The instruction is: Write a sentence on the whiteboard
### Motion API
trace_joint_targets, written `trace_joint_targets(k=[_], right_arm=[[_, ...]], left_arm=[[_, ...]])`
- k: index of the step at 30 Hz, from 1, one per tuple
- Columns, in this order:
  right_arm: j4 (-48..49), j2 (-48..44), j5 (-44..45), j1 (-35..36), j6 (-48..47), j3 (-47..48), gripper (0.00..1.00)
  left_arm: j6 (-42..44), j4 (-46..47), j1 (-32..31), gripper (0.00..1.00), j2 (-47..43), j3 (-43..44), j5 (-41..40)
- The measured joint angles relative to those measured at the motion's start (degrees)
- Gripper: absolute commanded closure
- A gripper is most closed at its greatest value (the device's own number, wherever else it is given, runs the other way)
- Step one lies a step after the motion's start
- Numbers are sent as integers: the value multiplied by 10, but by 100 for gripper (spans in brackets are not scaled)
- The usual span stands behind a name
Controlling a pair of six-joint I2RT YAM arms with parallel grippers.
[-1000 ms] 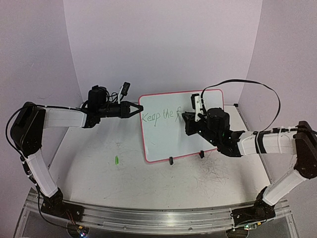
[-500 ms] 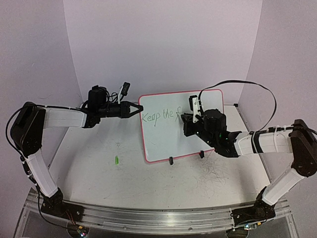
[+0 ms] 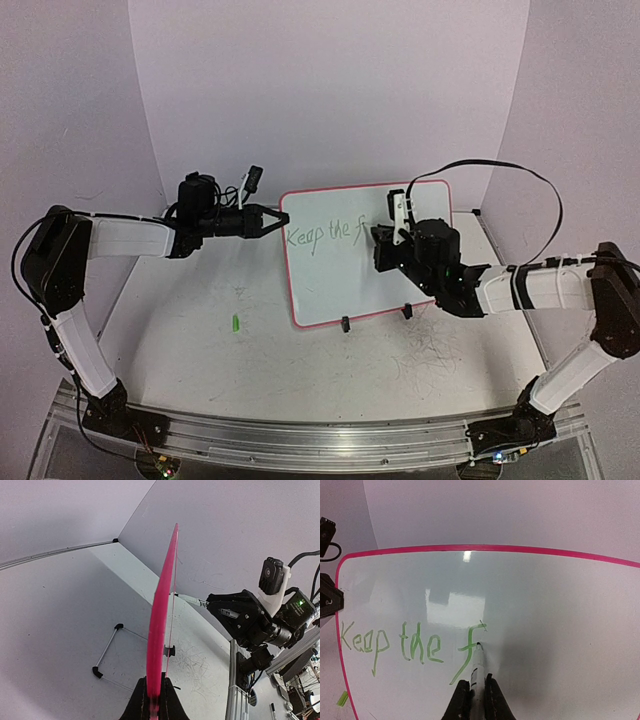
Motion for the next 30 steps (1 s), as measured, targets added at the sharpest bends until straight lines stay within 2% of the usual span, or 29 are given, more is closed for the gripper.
trace_joint_targets(k=[30], right_arm=[[19,-3,-24,-25,12,-9,100]], left_arm=[[1,0,-1,100,0,0,0]])
